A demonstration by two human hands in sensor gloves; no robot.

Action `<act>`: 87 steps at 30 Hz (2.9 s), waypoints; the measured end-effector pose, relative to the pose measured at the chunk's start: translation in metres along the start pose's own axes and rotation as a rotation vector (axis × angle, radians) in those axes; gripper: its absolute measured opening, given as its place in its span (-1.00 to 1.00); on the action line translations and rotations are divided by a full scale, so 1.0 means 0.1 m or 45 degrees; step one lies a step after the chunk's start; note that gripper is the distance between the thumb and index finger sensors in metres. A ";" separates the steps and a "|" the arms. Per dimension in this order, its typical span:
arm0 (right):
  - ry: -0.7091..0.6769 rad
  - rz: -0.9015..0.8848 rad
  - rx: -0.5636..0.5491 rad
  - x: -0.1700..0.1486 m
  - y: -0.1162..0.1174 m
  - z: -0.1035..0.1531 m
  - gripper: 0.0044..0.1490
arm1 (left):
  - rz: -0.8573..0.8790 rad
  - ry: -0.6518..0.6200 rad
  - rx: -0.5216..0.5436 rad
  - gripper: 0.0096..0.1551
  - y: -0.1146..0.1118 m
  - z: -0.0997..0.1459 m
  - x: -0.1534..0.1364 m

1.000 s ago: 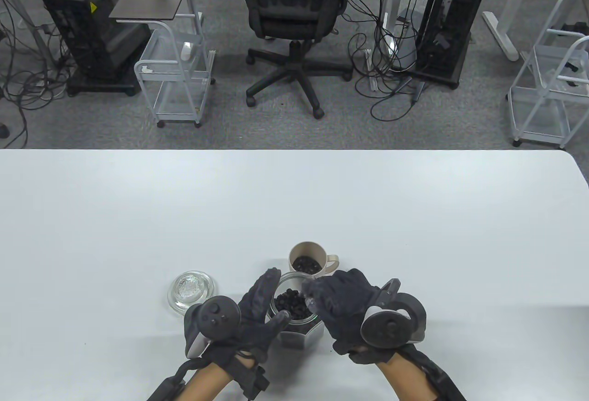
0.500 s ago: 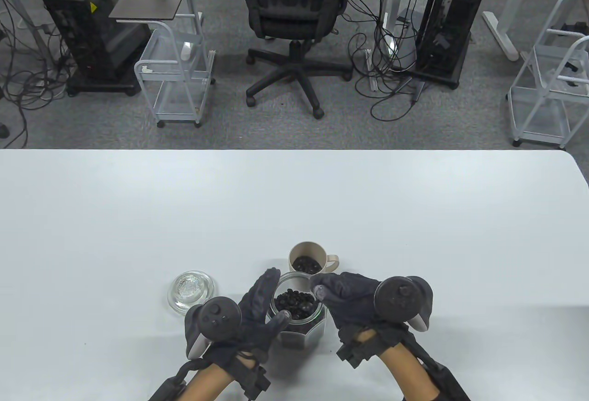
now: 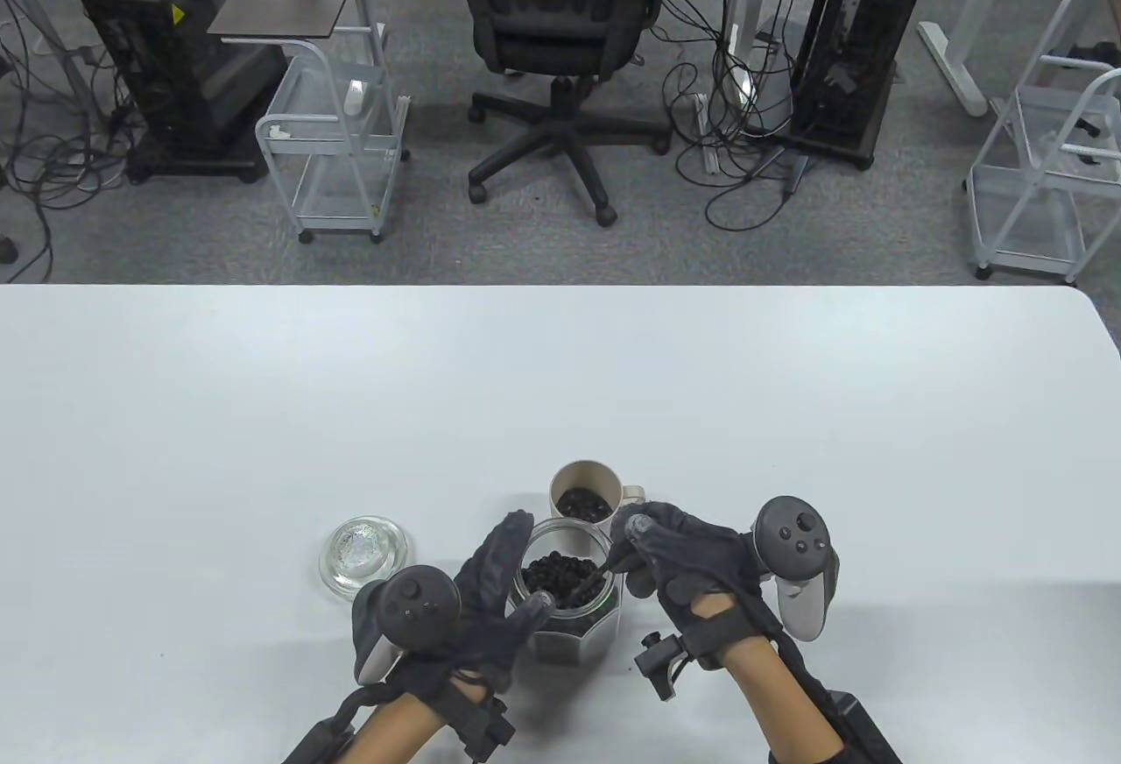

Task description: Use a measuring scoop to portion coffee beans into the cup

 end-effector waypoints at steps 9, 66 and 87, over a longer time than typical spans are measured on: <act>0.166 -0.201 -0.011 -0.21 -0.04 -0.02 -0.55 | 0.001 0.002 -0.003 0.12 0.00 0.00 0.00; 0.367 -0.627 -0.172 -0.62 -0.46 -0.04 -0.55 | 0.002 -0.001 -0.006 0.12 0.01 0.00 0.00; 0.398 -0.888 -0.349 -0.70 -0.67 0.05 -0.51 | 0.001 0.002 -0.010 0.11 0.01 0.00 0.00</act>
Point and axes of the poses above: the tracker on the back of each hand, its own x axis roughly to the thumb side, its own z axis roughly from the fingertips to the wrist, y = z × x, the point moved 2 cm from there along -z, roughly from the wrist to the fingertips, and after that the axes turned 10 degrees about z, right-handed, at the moved point
